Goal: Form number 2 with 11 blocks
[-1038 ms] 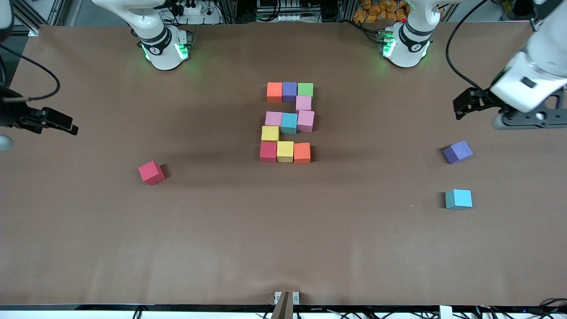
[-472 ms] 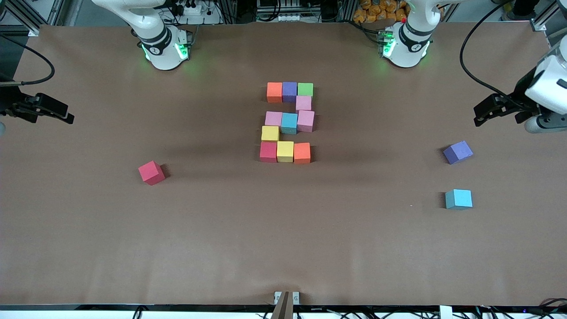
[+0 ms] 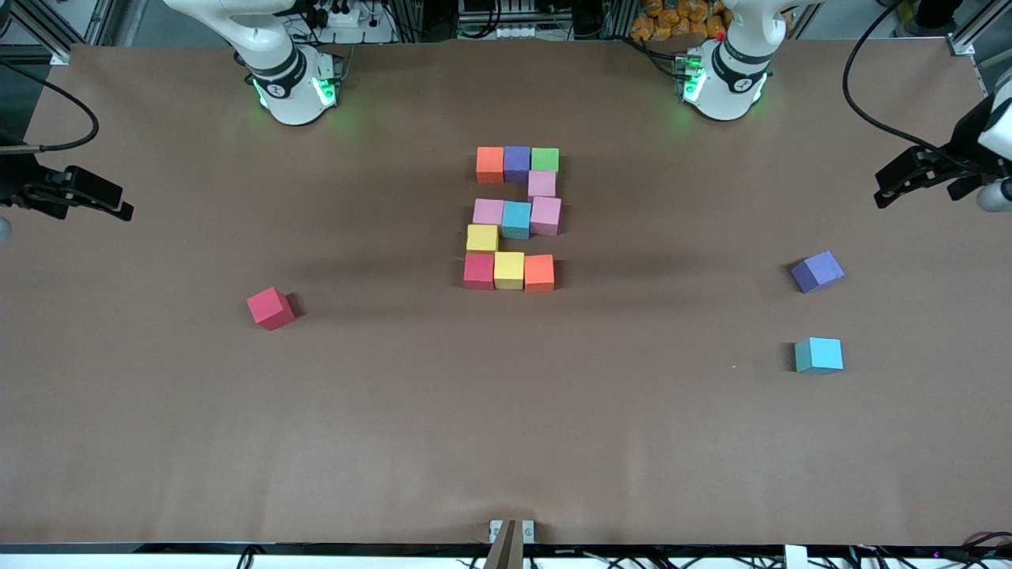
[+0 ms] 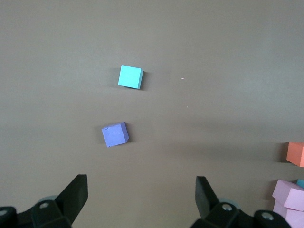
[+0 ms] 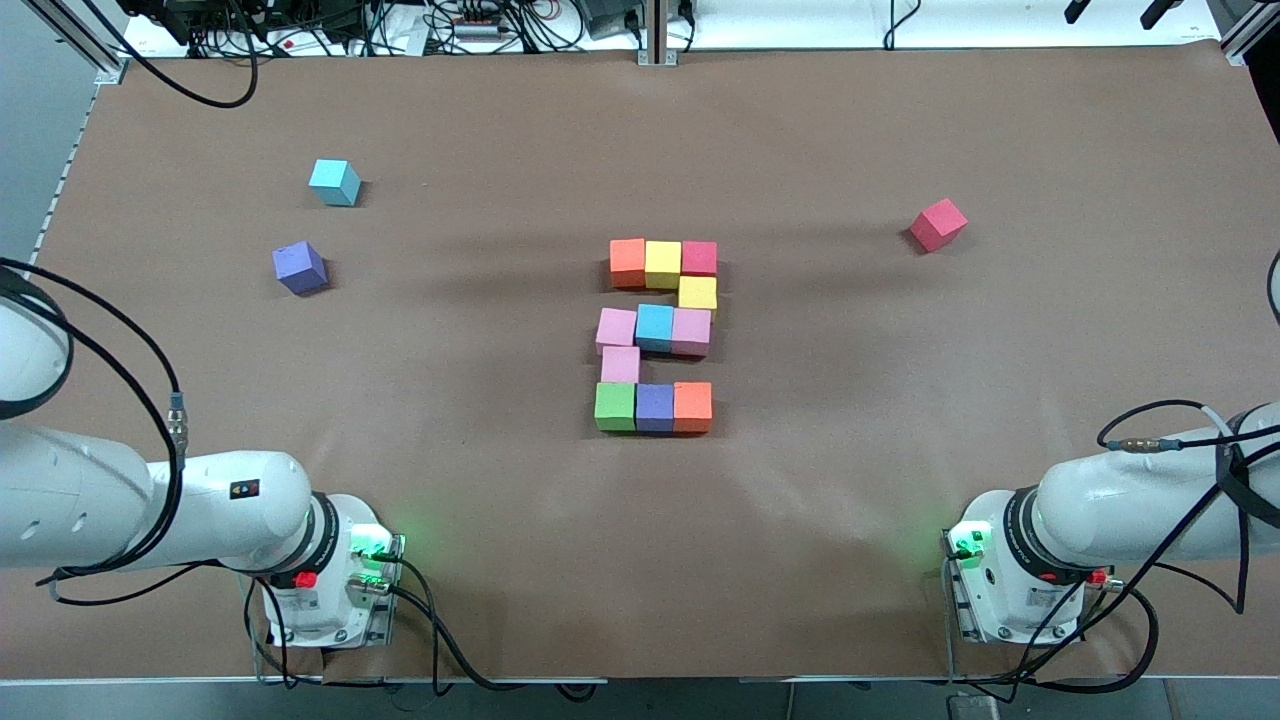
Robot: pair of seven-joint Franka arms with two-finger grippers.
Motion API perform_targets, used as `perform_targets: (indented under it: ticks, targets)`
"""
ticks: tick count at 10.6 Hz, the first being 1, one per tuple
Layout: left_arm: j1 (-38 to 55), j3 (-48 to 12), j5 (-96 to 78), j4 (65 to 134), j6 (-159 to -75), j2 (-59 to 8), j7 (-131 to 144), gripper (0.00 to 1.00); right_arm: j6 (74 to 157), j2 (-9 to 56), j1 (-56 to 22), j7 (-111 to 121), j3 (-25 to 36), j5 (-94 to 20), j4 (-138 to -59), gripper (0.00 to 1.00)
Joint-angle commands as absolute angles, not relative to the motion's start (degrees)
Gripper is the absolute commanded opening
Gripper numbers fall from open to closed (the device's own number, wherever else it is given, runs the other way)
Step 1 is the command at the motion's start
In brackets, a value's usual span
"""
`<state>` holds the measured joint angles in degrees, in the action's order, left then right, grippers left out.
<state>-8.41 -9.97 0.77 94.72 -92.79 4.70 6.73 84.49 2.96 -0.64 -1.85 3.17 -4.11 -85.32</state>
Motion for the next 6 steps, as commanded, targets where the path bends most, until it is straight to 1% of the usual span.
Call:
perform_targets:
  ticks: [1,2,6]
  targets:
    - [-7.4,-9.9,-2.4,93.0,-90.5,5.3,6.2,1.00,84.1,1.8,0.5,-2.7,1.8,-3.1,-86.1,1.00]
    - [-4.3,-6.3,-2.7,92.9,-90.3,5.3,6.2,1.00,84.1,1.8,0.5,-2.7,1.8,-3.1,-86.1,1.00]
    - [-2.5,-5.3,-5.3,92.9,-90.4,5.1,6.2,1.00,83.9,1.7,0.4,-2.8,1.8,-3.1,-86.2,1.00]
